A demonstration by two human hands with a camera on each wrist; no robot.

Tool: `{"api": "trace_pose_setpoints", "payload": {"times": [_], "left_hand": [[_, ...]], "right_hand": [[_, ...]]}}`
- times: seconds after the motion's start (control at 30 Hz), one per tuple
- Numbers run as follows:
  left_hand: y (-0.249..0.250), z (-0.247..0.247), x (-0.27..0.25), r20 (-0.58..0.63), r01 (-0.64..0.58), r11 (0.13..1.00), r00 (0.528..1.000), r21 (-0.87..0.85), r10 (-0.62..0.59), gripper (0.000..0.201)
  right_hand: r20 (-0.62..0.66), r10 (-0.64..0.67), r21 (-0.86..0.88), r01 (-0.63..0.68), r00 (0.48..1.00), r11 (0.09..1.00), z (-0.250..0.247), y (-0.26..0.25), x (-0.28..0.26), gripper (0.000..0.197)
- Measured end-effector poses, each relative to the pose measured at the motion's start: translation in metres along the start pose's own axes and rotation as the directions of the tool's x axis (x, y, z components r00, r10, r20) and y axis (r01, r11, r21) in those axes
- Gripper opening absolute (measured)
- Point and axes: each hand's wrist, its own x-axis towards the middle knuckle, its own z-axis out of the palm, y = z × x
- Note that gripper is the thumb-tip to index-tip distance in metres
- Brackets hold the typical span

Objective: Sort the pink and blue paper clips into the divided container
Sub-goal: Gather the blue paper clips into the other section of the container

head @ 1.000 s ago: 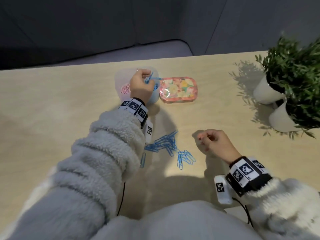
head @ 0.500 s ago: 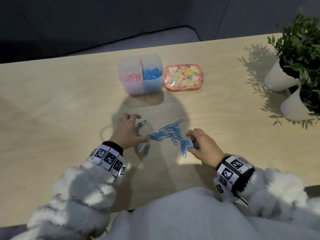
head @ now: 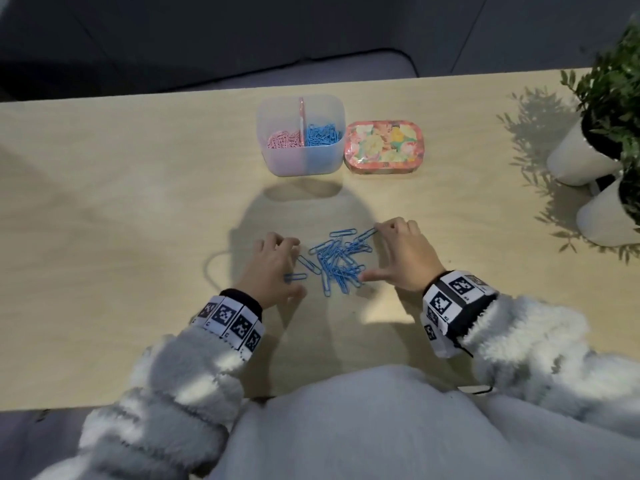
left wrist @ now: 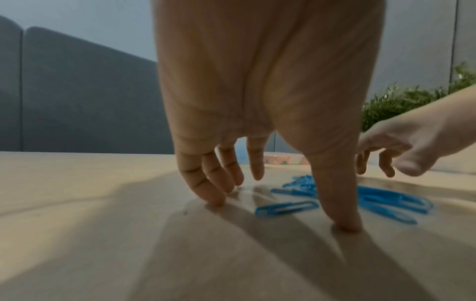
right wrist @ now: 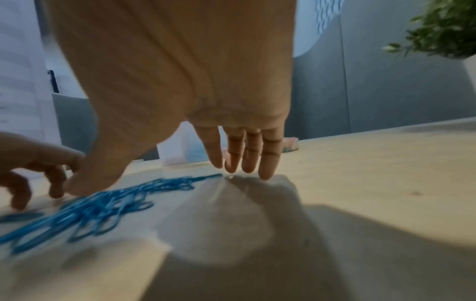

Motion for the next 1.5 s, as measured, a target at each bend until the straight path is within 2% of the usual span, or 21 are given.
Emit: {"api": "trace_pose_setpoints", "payload": {"times": [0.13, 0.2, 0.33, 0.5, 0.67, 0.77, 0.87, 0.97, 1.03, 1.13, 1.2, 1.27, 1.37, 1.43, 1.5], "left_hand": [[0.005, -0.002, 0.005, 0.081, -0.004, 0.996, 0.997, -0.093, 0.011, 0.074], [0.011, -0.003, 0.010, 0.100, -0.018, 0.989, 0.994, -0.147, 0.033, 0.070], [0.026, 0.003, 0.020, 0.094, -0.080, 0.981, 0.991, -0.179, 0.098, 0.062], [0.038, 0.008, 0.029, 0.020, -0.086, 0.987, 0.996, -0.134, 0.090, 0.042], [0.036, 0.014, 0.035, 0.011, -0.109, 0.993, 0.994, 0.046, 0.109, 0.037], [0.032, 0.014, 0.037, 0.015, -0.149, 0.979, 0.989, 0.138, 0.148, 0.033], [0.026, 0.012, 0.038, 0.011, -0.155, 0.974, 0.988, 0.165, 0.155, 0.026], [0.020, 0.013, 0.037, -0.008, -0.156, 0.980, 0.987, 0.121, 0.159, 0.020], [0.019, 0.013, 0.034, -0.010, -0.161, 0.981, 0.987, 0.105, 0.163, 0.020], [0.019, 0.010, 0.030, -0.042, -0.144, 0.986, 0.988, 0.079, 0.148, 0.024], [0.021, 0.007, 0.028, -0.081, -0.150, 0.988, 0.985, 0.038, 0.153, 0.032], [0.023, 0.004, 0.030, -0.054, -0.194, 0.980, 0.979, 0.053, 0.197, 0.048], [0.023, 0.003, 0.039, 0.054, -0.304, 0.941, 0.953, 0.149, 0.299, 0.072], [0.025, 0.007, 0.046, 0.093, -0.354, 0.915, 0.935, 0.195, 0.342, 0.068], [0.028, 0.008, 0.048, 0.101, -0.351, 0.909, 0.936, 0.224, 0.337, 0.054]], "right_hand": [[0.022, -0.072, -0.069, 0.073, 0.997, 0.995, 0.019, -0.019, 0.000, 0.103], [0.023, -0.092, -0.033, 0.093, 0.995, 0.995, 0.027, -0.032, -0.001, 0.100], [0.033, -0.104, 0.085, 0.101, 0.994, 0.991, 0.037, -0.051, -0.002, 0.070], [0.046, -0.066, 0.181, 0.057, 0.997, 0.982, 0.036, -0.052, 0.007, 0.050], [0.032, -0.059, 0.182, 0.053, 0.998, 0.982, 0.036, -0.059, 0.010, 0.031], [0.027, -0.070, 0.258, 0.061, 0.997, 0.964, 0.029, -0.056, 0.016, 0.025], [0.019, -0.017, 0.379, 0.008, 1.000, 0.925, 0.017, -0.046, 0.026, 0.023], [0.014, 0.017, 0.455, -0.021, 1.000, 0.890, -0.009, -0.038, 0.042, 0.019], [0.000, 0.028, 0.550, -0.023, 1.000, 0.835, -0.034, -0.038, 0.056, 0.018], [0.008, 0.094, 0.738, -0.070, 0.996, 0.671, -0.073, -0.047, 0.082, 0.018], [-0.025, 0.143, 0.794, -0.067, 0.989, 0.604, -0.094, -0.056, 0.103, 0.026], [-0.064, 0.165, 0.804, -0.047, 0.984, 0.593, -0.110, -0.067, 0.124, 0.029], [-0.099, 0.180, 0.799, -0.030, 0.979, 0.601, -0.120, -0.080, 0.150, 0.030], [-0.100, 0.192, 0.790, -0.039, 0.976, 0.612, -0.121, -0.086, 0.160, 0.025], [-0.065, 0.181, 0.769, -0.066, 0.981, 0.636, -0.119, -0.087, 0.166, 0.011]]}}
